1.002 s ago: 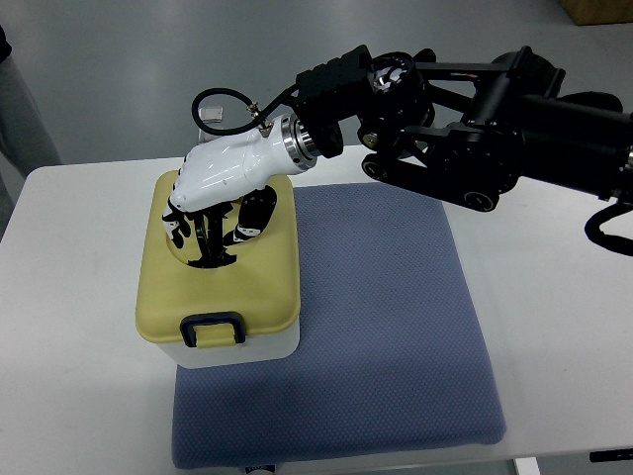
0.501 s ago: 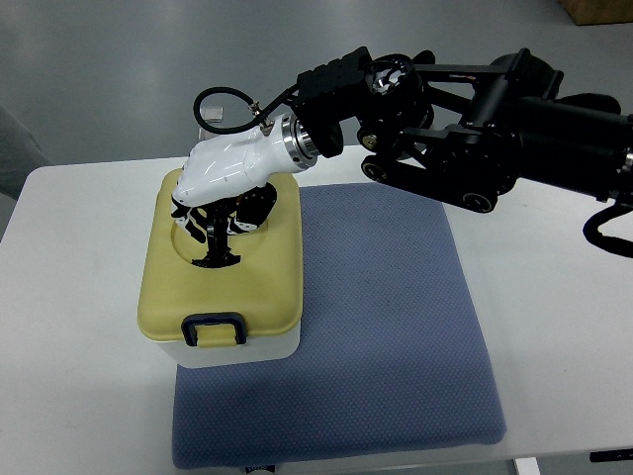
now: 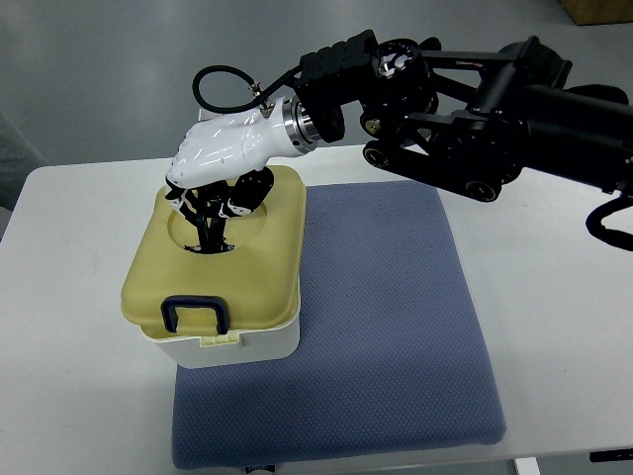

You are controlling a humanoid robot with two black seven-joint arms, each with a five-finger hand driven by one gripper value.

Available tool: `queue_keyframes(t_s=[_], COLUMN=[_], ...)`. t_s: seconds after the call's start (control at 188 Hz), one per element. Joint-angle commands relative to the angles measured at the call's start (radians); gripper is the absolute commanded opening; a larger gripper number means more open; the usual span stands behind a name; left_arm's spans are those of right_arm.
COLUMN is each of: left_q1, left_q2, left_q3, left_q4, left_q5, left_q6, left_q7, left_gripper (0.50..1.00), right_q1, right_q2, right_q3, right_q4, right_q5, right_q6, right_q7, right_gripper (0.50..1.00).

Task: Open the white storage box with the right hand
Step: 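Lift the yellow lid up off the white box with the right hand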

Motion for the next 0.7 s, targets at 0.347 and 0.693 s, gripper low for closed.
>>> queue_keyframes(t_s=[0.347,0.693], left_q1=[0.000,0.000], left_q2=[0.000,0.000], left_q3=[0.000,0.000], left_q4=[0.000,0.000], left_q5=[0.000,0.000], left_q6=[0.000,0.000], left_q7=[0.000,0.000], left_gripper=[1.000,1.000], right_q1=[-0.021,-0.098], right_q2=[-0.147,-0.252], right_q3=[0.079,0.083], right_q4=[-0.048,-0.089], right_q5=[0.038,0.041], right_q6=[-0.007,-0.033], right_q7=[0.002,0.011], right_gripper=[0.500,0.500])
